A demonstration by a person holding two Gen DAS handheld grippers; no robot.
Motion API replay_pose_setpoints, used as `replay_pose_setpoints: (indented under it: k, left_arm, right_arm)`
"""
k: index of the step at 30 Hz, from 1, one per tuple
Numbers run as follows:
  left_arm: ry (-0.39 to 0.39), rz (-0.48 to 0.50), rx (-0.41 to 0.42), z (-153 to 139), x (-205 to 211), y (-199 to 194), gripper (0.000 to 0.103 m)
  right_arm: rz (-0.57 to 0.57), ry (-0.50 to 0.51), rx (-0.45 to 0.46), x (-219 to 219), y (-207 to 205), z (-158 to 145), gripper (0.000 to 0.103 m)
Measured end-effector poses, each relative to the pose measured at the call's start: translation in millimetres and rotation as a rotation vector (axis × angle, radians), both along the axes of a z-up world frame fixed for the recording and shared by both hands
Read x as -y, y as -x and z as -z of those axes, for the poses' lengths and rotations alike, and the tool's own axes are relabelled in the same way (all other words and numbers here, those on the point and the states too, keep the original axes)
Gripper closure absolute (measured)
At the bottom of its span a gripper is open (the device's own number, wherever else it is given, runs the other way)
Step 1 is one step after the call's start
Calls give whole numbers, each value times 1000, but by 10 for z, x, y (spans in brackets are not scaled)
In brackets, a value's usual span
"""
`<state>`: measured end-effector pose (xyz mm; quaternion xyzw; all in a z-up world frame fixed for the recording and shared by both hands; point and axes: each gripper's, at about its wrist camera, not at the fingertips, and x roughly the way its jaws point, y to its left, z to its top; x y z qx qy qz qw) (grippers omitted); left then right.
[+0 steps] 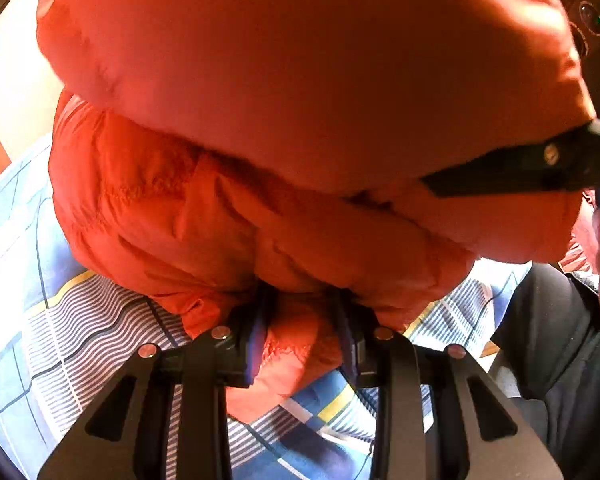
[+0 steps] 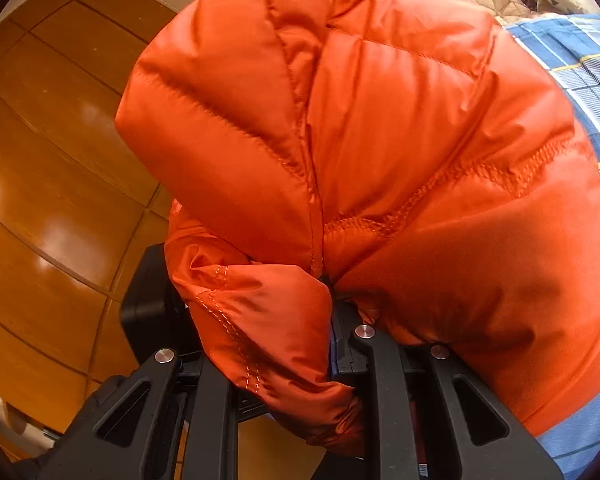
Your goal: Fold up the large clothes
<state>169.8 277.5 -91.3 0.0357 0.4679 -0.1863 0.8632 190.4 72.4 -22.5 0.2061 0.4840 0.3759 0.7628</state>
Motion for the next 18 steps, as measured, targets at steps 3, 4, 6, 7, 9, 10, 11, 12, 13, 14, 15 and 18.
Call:
replay_pose_setpoints:
  k: [3,4,6,7,9,10,11,12,13,14,15,18]
  left_arm:
    - [-5,4,-6,-31,-2,-30,73]
    - [-3,6,-10,-41,-11,-33,73]
    - [-8,14,-16,-54,-37,-49,73]
    - [-10,18,-19,-65,-50,-65,73]
    - [-9,21,-26,-59,6,-102,73]
    - [-9,23,-28,-81,-11,-100,73]
    - [-13,26,-29,-89,-13,-102,72]
    - [-13,25,-32,-101,-30,-99,72]
    - [-6,23,-34,-83,-53,-135,71]
    - [3,22,-36,-79,-78,-153,67]
    - [12,18,-31,-105,-105,-132,65]
    - [70,2,-28,-178,-212,-85,59]
  right_arm:
    - [-3,12,1,-85,57,-9,84]
    - [-2,15,-2,-102,60,4,85]
    - [-3,21,-3,-151,58,5,85]
    - [-4,26,-2,-167,60,7,85]
    - [-8,31,-4,-142,-18,9,85]
    - [-10,34,-8,-152,-23,24,86]
    - [-15,40,-6,-160,-26,40,86]
    - [-21,48,-3,-173,-22,52,86]
    - [-23,54,-4,-181,-11,49,86]
    - [-26,60,-3,-173,-25,36,86]
    - [-29,63,-4,-173,-31,23,86]
    - [-27,55,-12,-134,-84,-21,86]
